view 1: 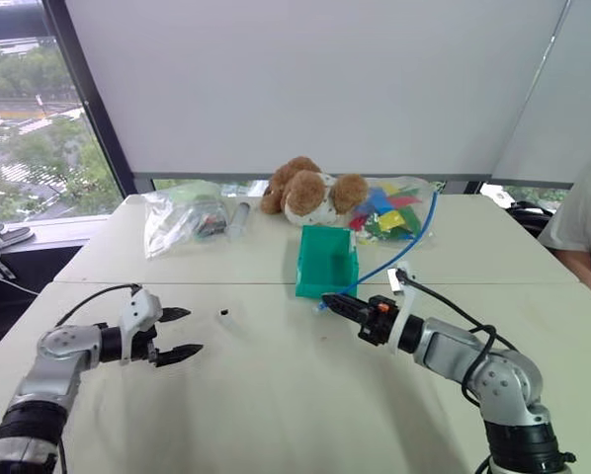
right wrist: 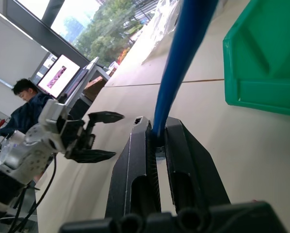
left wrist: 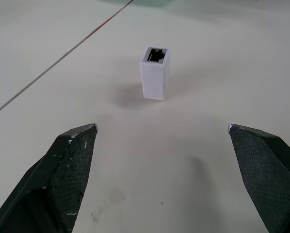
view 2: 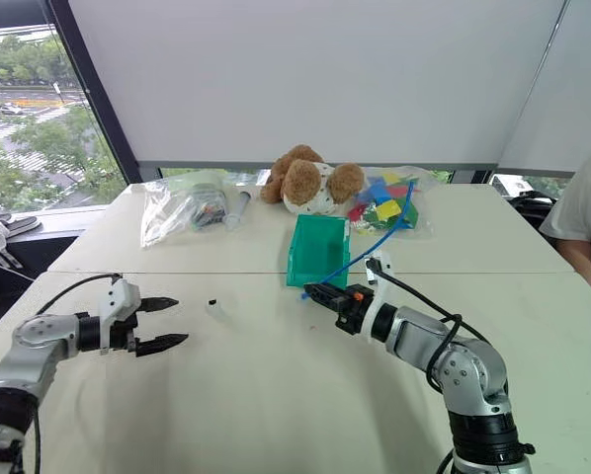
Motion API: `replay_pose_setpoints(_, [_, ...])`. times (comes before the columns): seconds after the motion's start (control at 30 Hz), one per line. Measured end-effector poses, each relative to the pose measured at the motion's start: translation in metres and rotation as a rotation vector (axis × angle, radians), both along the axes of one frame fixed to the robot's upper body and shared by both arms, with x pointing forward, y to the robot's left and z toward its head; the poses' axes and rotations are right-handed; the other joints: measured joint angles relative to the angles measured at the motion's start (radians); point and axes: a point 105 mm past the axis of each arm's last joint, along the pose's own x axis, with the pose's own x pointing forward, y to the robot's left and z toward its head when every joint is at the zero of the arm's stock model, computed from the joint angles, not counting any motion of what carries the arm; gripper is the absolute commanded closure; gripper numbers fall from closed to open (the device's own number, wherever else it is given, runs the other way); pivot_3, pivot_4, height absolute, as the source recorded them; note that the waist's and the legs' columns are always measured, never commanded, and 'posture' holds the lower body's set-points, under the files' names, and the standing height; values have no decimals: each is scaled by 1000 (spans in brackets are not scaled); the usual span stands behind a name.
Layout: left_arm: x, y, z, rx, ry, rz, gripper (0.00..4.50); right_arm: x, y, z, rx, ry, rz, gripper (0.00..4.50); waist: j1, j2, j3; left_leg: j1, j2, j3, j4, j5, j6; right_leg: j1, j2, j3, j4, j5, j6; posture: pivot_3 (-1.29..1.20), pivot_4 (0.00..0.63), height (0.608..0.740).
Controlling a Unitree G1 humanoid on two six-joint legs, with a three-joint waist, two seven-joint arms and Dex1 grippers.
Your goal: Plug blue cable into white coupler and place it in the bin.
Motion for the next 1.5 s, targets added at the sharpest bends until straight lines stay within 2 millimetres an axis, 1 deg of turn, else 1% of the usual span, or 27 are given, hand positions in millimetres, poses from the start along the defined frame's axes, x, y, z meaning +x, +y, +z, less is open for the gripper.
replay_pose_setpoints(0.13, [9,-15,-13,-11,14,-33,59,0,-1,0,-6,-1,-4,4500,0,0,0,-1,0,0,0,0,0,-1,0,-1,0,0,1,0,150,740])
replay_pose_setpoints(0.33, [22,-31,-12,-16,-21,-49,59,-1,-2,1,-14,-12,-9,4500,0,0,0,0,0,0,3,0,0,-1,1,-1,4,0,1,0,150,740])
replay_pose_setpoints(0.53, [32,-38,-11,-16,-35,-33,59,-2,-2,2,-19,-16,-14,4500,0,0,0,0,0,0,7,0,0,-1,1,-1,8,0,1,0,150,740])
replay_pose_setpoints(0.63, [34,-41,-10,-19,-33,-35,862,-2,-2,1,-20,-14,-16,4500,0,0,0,0,0,0,8,0,0,-1,1,-1,11,0,1,0,150,740])
replay_pose_setpoints(0.73, [35,-45,-12,-31,-24,-39,2400,-3,-2,2,-22,-21,-16,4500,-1,-1,0,0,0,0,9,0,1,-2,1,-1,12,0,1,0,150,740])
replay_pose_setpoints(0.77, [34,-46,-13,-34,-21,-39,2845,-3,-2,2,-22,-20,-16,4500,-1,-1,0,0,0,0,9,0,1,-2,1,-1,12,0,1,0,150,740])
replay_pose_setpoints(0.8, [34,-46,-13,-37,-20,-40,3448,-3,-2,2,-23,-20,-18,4500,-2,-1,0,-1,0,0,9,0,1,-2,1,-1,13,0,1,0,150,740])
replay_pose_setpoints(0.83, [34,-46,-13,-41,-20,-41,3951,-3,-2,2,-23,-20,-19,4500,-2,-1,0,-1,0,0,9,0,1,-2,1,-1,13,0,1,0,150,740])
replay_pose_setpoints(0.87, [34,-46,-12,-43,-18,-44,4178,-3,-2,2,-24,-20,-20,4500,-2,-1,0,-1,0,0,9,0,1,-2,1,-1,13,0,1,0,150,740])
replay_pose_setpoints(0.97, [33,-50,-13,-50,-11,-65,4137,-3,-2,2,-24,-20,-20,4500,-2,-1,0,-1,0,0,9,0,1,-2,1,-1,13,0,1,0,150,740])
replay_pose_setpoints(1.07, [28,-65,-12,-64,-16,-144,4137,-4,-2,1,-63,-33,-9,4500,2,-1,0,-1,0,0,10,0,1,-2,1,-1,13,0,1,0,150,740])
replay_pose_setpoints(1.13, [21,-79,-12,-80,-24,-225,4137,-7,-4,1,-143,-61,18,4500,1,-1,0,-1,0,0,11,0,1,-2,0,-1,12,0,1,0,150,740])
replay_pose_setpoints(1.17, [15,-89,-15,-87,-19,-280,4137,-8,-5,2,-192,-83,36,4500,0,-1,0,-1,0,0,11,0,1,-1,0,-1,12,0,1,0,150,740])
replay_pose_setpoints(1.27, [-9,-121,-25,-91,5,-454,4137,-13,-2,10,-316,-172,112,4500,-1,-1,1,-1,0,0,11,0,1,-1,0,-1,12,0,1,0,150,740])
replay_pose_setpoints(1.33, [-23,-142,-28,-87,11,-558,4137,-15,2,16,-388,-236,175,4500,-1,-1,0,-1,1,-1,11,0,1,-1,1,0,12,0,1,0,150,740])
replay_pose_setpoints(1.4, [-30,-153,-29,-80,8,-607,4137,-17,6,17,-420,-270,222,4500,-1,-1,1,-1,1,-1,11,0,1,-1,1,0,12,0,1,0,150,740])
replay_pose_setpoints(1.5, [-32,-165,-30,-64,6,-629,4137,-21,9,10,-509,-304,306,4500,1,-1,1,-1,1,-1,12,0,1,-1,1,-1,12,0,1,0,150,740])
